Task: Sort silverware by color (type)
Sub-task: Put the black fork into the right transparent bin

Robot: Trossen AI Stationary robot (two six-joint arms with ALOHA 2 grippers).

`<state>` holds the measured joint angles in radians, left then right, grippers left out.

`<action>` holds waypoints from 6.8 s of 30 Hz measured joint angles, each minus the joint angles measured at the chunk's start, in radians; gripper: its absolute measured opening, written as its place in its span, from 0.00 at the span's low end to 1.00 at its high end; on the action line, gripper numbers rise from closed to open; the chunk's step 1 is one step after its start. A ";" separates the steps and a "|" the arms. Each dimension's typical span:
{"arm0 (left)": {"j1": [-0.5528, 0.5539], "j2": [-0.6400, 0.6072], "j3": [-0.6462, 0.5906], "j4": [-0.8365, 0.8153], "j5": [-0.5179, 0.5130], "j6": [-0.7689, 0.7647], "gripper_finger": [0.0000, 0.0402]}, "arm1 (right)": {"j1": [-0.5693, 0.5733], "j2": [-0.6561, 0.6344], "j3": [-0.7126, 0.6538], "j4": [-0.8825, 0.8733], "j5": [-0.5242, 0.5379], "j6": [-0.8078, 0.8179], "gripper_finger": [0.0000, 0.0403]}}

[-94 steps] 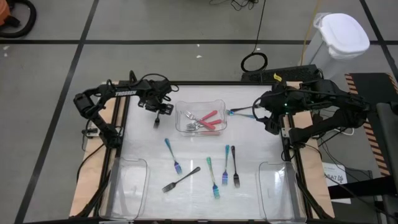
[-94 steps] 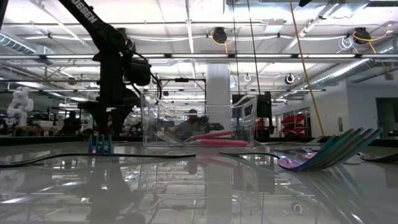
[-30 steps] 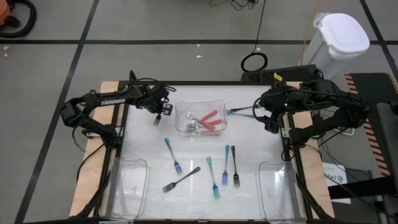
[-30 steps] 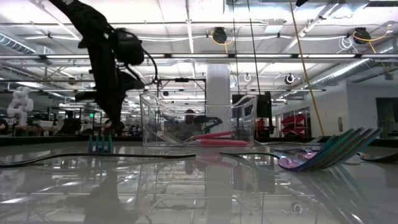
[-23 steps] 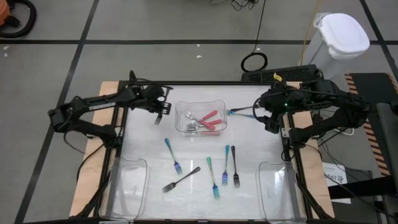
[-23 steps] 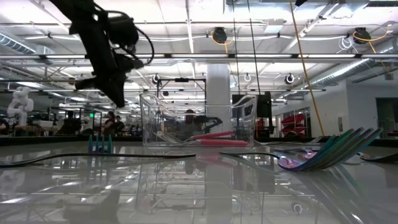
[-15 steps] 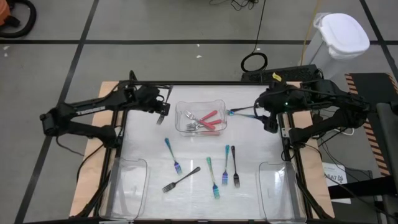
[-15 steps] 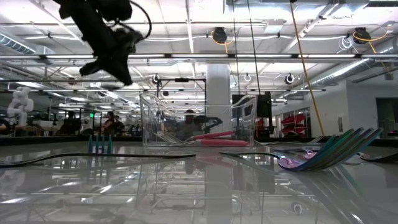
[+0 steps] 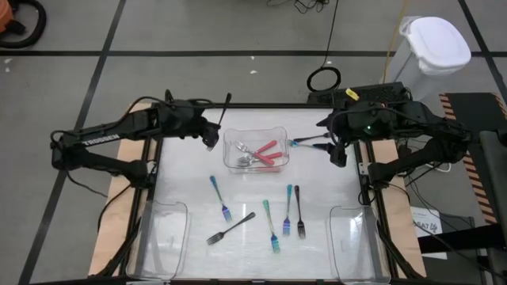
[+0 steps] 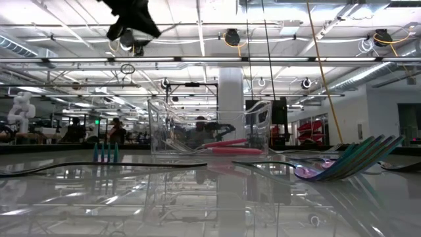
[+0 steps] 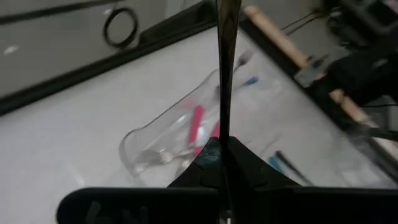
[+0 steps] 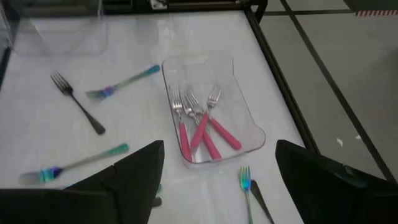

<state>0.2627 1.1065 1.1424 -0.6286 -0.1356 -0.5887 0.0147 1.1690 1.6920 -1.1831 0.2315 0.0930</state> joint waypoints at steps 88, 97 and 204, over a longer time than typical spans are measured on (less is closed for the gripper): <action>-0.383 0.453 0.414 0.342 0.606 -0.006 0.01 | 0.232 0.004 0.001 0.602 -0.334 -0.393 0.75; -0.396 0.456 0.415 0.391 0.590 -0.061 0.01 | 0.322 0.005 0.122 0.417 -0.252 -0.409 0.75; -0.401 0.476 0.532 0.219 0.232 -0.092 0.43 | 0.374 0.172 0.262 0.019 -0.162 -0.274 0.01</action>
<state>-0.1379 1.5829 1.6745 -0.4099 0.0961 -0.6809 0.3888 1.3406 1.9542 -1.1643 0.0694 -0.1809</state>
